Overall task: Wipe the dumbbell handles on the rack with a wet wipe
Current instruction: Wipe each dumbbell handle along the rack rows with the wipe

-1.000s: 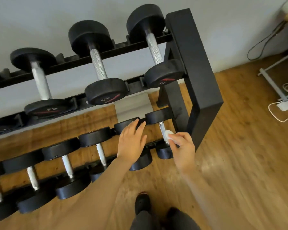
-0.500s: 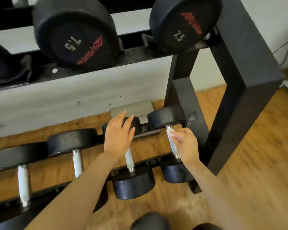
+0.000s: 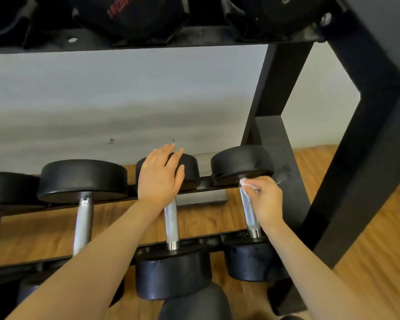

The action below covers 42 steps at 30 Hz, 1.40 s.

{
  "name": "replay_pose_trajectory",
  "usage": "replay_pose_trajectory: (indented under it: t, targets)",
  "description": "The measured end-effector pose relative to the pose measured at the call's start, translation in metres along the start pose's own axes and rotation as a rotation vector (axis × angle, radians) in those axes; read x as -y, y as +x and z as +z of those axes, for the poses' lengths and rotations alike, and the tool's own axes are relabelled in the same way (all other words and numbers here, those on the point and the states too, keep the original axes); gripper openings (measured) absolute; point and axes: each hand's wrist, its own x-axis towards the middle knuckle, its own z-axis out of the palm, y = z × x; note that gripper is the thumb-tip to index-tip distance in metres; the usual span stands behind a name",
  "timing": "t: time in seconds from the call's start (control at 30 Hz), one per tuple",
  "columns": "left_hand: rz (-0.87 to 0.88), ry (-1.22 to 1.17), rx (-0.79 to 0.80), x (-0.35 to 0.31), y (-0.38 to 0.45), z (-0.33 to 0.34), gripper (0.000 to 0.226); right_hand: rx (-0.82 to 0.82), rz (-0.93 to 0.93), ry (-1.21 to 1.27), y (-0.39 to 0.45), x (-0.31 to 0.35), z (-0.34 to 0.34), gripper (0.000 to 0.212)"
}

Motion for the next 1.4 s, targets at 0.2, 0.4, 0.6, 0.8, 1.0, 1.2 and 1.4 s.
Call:
replay_pose_trajectory:
  t: [0.2, 0.4, 0.6, 0.8, 1.0, 1.2, 1.4]
  targets:
    - [0.045, 0.015, -0.063, 0.002, 0.001, 0.006, 0.047, 0.019, -0.027, 0.124, 0.001, -0.004, 0.005, 0.023]
    - [0.036, 0.013, -0.102, 0.002, 0.002, 0.009, 0.046, 0.070, -0.062, -0.057, 0.003, -0.017, -0.006, 0.013]
    - [0.022, 0.000, -0.138, 0.001, 0.002, 0.012, 0.044, 0.134, -0.212, -0.205, 0.002, -0.025, -0.017, 0.012]
    - [0.013, -0.005, -0.154, -0.002, 0.001, 0.012, 0.045, 0.137, -0.261, -0.195, 0.010, -0.012, -0.018, 0.017]
    - [0.025, -0.006, -0.164, 0.000, 0.001, 0.013, 0.044, 0.278, -0.318, -0.378, -0.004, -0.021, -0.039, 0.027]
    - [0.031, -0.004, -0.168, -0.001, 0.000, 0.013, 0.045, 0.205, -0.370, -0.389, 0.010, -0.017, -0.022, 0.023]
    - [0.032, -0.004, -0.188, -0.001, 0.000, 0.014, 0.045, 0.261, -0.510, -0.525, 0.003, -0.024, -0.031, 0.022]
